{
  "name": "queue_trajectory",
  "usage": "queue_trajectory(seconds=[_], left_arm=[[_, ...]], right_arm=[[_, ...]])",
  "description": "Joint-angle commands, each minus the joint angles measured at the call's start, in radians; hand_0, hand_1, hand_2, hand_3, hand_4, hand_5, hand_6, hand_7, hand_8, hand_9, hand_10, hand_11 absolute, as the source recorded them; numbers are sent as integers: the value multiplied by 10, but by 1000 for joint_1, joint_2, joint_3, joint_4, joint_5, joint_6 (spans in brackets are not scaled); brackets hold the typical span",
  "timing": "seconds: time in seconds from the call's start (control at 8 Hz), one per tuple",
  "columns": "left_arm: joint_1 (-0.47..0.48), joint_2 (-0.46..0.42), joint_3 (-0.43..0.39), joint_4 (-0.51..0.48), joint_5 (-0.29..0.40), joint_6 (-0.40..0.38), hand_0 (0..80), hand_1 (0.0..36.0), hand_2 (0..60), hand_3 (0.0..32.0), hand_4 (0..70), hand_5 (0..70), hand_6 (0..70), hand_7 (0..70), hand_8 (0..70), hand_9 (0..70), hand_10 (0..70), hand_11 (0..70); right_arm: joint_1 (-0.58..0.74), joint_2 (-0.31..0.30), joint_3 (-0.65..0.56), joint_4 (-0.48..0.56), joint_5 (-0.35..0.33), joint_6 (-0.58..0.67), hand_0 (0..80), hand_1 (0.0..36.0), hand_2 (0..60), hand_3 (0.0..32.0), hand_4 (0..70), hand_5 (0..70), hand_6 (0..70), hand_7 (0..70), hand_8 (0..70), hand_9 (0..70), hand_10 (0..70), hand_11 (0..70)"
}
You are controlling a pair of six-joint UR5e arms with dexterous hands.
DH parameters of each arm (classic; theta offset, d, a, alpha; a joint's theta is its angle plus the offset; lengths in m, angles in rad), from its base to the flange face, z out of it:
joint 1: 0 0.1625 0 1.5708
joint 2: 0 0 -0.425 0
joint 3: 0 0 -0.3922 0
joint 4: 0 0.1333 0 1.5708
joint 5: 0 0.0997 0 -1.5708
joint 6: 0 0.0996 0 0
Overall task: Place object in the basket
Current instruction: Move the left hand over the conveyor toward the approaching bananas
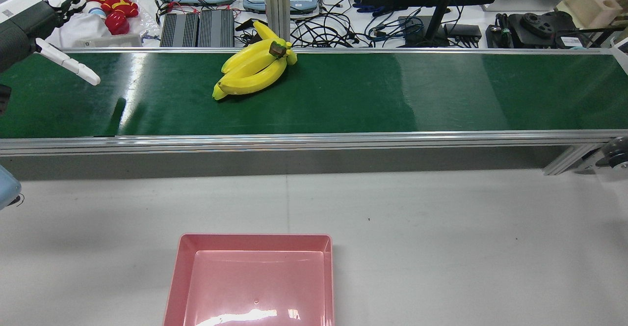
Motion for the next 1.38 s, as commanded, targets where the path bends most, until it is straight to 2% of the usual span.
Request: queue_trajectory(seconds=[0.0, 0.12, 0.25, 0.62, 0.88, 1.25], left_arm=[[7, -3, 1, 33, 0, 31, 664, 156, 0, 74, 58, 14, 0, 8, 37, 54, 0, 7], [7, -4, 1, 45, 0, 31, 670, 157, 0, 68, 61, 18, 0, 9, 35, 53, 0, 7], [7, -9, 1, 68, -2, 44, 706, 163, 0, 82, 58, 21, 0, 6, 33, 49, 0, 8], [9, -38, 6, 108, -21, 74, 673, 160, 0, 62, 65, 28, 0, 9, 37, 50, 0, 5], [7, -37, 7, 110, -23, 74, 647, 157, 0, 64, 61, 22, 0, 8, 37, 51, 0, 6], [10, -37, 7, 110, -25, 72, 648, 157, 0, 62, 62, 23, 0, 9, 38, 52, 0, 3]], right_arm=[[0, 0, 0, 0, 0, -1, 0, 0, 0, 0, 0, 0, 0, 0, 0, 0, 0, 0], [0, 0, 0, 0, 0, -1, 0, 0, 0, 0, 0, 0, 0, 0, 0, 0, 0, 0], [0, 0, 0, 0, 0, -1, 0, 0, 0, 0, 0, 0, 0, 0, 0, 0, 0, 0], [0, 0, 0, 0, 0, 1, 0, 0, 0, 0, 0, 0, 0, 0, 0, 0, 0, 0], [0, 0, 0, 0, 0, -1, 0, 0, 0, 0, 0, 0, 0, 0, 0, 0, 0, 0], [0, 0, 0, 0, 0, 1, 0, 0, 0, 0, 0, 0, 0, 0, 0, 0, 0, 0]])
